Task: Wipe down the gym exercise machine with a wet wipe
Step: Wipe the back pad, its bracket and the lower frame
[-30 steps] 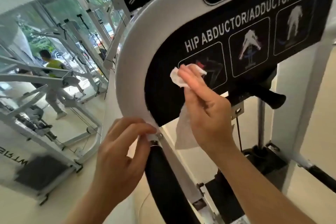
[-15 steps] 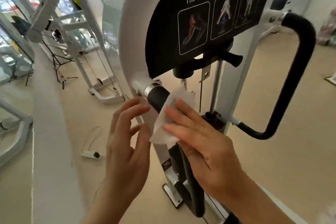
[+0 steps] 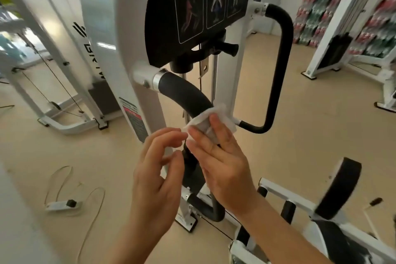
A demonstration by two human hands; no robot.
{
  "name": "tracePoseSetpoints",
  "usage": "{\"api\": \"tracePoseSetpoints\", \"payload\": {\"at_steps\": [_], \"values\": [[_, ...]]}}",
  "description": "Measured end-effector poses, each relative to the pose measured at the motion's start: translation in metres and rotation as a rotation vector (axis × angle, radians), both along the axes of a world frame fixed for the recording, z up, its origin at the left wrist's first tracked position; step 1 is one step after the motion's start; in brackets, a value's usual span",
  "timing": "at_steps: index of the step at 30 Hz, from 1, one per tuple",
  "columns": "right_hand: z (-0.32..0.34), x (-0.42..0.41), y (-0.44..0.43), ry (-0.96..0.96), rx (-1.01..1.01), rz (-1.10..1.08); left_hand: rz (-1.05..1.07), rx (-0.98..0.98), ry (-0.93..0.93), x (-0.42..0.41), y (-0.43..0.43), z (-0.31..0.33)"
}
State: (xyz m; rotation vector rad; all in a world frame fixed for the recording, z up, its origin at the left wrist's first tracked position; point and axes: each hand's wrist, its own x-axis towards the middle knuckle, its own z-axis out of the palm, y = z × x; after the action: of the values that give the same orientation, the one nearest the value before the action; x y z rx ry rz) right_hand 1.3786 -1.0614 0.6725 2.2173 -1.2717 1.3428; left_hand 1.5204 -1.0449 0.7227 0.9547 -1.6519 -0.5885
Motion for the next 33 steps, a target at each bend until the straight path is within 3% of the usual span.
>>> {"api": "tracePoseSetpoints", "payload": {"at_steps": [6, 10, 13, 15, 18, 24, 27, 30, 33], "values": [[-0.062, -0.017, 0.029, 0.041, 0.057, -0.033, -0.046, 0.189, 0.041, -0.002, 0.006, -0.029], [-0.023, -0.018, 0.029, -0.134, 0.062, 0.017, -0.173, 0.308, 0.089, -0.024, -0.005, -0.028], [0.011, -0.024, 0.021, -0.352, 0.072, 0.040, -0.021, 0.191, 0.071, -0.030, -0.014, -0.033], [0.023, -0.027, 0.017, -0.526, 0.157, 0.063, 0.058, 0.114, 0.015, -0.030, -0.015, -0.041], [0.024, -0.025, 0.009, -0.643, 0.302, 0.044, 0.123, 0.158, 0.014, -0.035, -0.008, -0.055], [-0.039, -0.030, 0.017, -0.717, 0.461, 0.027, 0.269, 0.153, -0.047, -0.048, 0.003, -0.093], [-0.088, -0.039, 0.026, -0.739, 0.735, -0.009, 0.355, 0.285, -0.108, -0.053, 0.011, -0.126], [-0.125, -0.052, 0.031, -0.637, 1.037, -0.113, 0.358, 0.487, -0.393, -0.052, 0.016, -0.163], [-0.129, -0.065, 0.032, -0.611, 1.079, -0.120, 0.348, 0.528, -0.404, -0.048, 0.022, -0.172]]}}
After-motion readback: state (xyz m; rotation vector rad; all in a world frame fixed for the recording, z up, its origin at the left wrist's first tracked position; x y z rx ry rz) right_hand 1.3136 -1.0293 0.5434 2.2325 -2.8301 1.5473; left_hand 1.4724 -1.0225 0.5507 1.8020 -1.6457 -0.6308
